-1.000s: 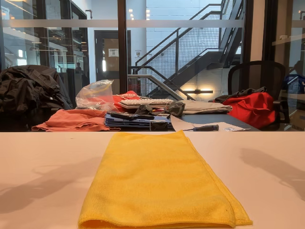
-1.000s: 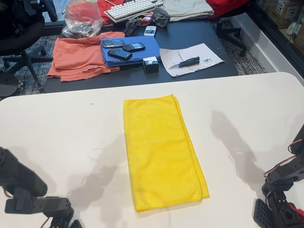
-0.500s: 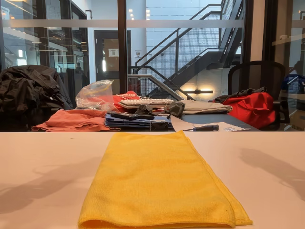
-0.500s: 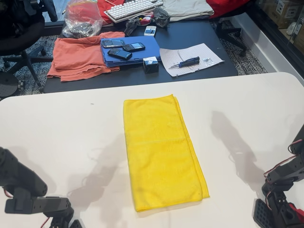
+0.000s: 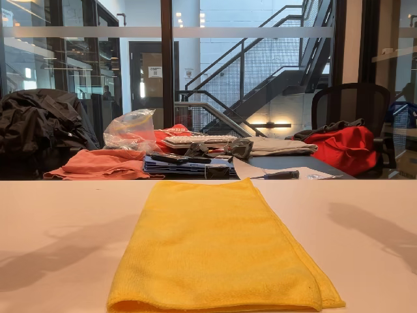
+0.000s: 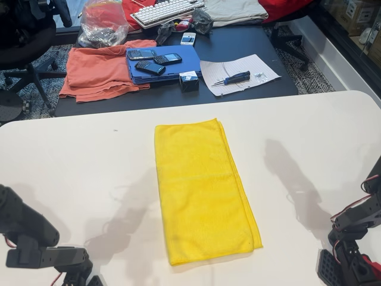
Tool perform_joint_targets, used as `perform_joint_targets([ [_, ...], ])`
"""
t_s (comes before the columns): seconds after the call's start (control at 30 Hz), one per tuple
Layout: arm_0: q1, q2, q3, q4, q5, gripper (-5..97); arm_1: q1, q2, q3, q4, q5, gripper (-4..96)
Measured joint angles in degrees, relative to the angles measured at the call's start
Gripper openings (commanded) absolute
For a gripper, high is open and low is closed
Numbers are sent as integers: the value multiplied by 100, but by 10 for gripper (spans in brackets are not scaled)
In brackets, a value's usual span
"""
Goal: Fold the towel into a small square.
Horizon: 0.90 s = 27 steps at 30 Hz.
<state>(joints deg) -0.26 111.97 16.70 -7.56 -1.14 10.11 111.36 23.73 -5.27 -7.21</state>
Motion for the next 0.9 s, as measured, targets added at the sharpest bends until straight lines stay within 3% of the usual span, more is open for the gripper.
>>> perform_joint_targets([
  [0.9, 0, 0, 0, 0, 0, 74, 26, 0, 0, 0, -26, 300],
])
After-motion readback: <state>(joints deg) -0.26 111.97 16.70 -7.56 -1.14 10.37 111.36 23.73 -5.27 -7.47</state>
